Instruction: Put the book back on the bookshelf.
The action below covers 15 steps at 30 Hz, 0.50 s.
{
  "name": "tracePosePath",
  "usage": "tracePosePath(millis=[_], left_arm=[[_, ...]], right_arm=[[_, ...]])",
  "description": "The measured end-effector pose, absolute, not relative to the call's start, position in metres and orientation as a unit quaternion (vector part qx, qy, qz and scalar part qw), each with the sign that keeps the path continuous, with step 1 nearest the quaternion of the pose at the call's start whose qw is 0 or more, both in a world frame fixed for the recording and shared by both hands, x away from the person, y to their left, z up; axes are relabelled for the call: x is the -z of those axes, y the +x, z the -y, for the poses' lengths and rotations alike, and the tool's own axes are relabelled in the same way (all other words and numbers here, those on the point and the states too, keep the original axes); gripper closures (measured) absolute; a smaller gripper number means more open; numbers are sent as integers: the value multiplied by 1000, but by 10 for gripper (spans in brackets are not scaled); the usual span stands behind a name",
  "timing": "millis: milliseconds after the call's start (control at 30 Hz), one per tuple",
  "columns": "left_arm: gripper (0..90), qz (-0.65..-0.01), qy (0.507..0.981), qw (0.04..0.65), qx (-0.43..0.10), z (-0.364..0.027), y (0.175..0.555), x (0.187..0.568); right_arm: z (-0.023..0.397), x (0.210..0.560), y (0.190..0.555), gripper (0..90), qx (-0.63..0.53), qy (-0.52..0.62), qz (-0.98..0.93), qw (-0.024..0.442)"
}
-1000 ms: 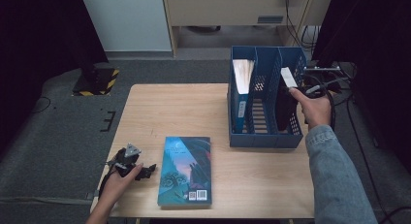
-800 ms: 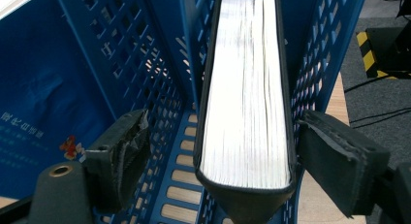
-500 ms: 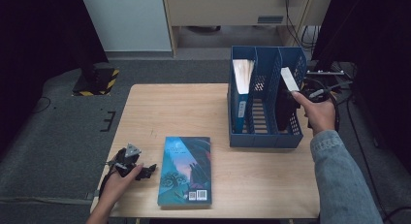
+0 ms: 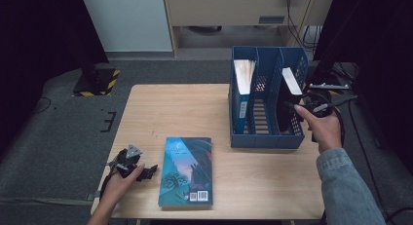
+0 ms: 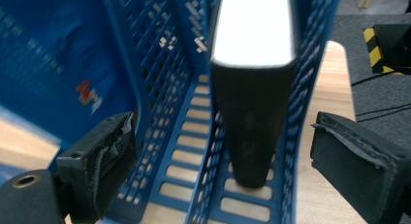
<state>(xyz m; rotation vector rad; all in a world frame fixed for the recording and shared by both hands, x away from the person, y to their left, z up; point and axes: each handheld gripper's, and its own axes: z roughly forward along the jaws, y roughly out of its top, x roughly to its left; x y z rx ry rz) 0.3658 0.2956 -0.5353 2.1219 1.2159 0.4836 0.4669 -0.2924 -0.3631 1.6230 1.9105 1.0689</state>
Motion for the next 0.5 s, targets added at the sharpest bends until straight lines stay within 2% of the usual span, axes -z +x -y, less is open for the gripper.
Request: tracePosePath(millis=[233, 500], left_arm=[[0, -463, 806, 319, -184, -295, 366, 535], [0, -462, 806, 321, -185, -295, 366, 536]], right_arm=[[278, 370, 449, 103, -392, 562, -699, 203], [274, 362, 434, 104, -421, 542, -702, 188]])
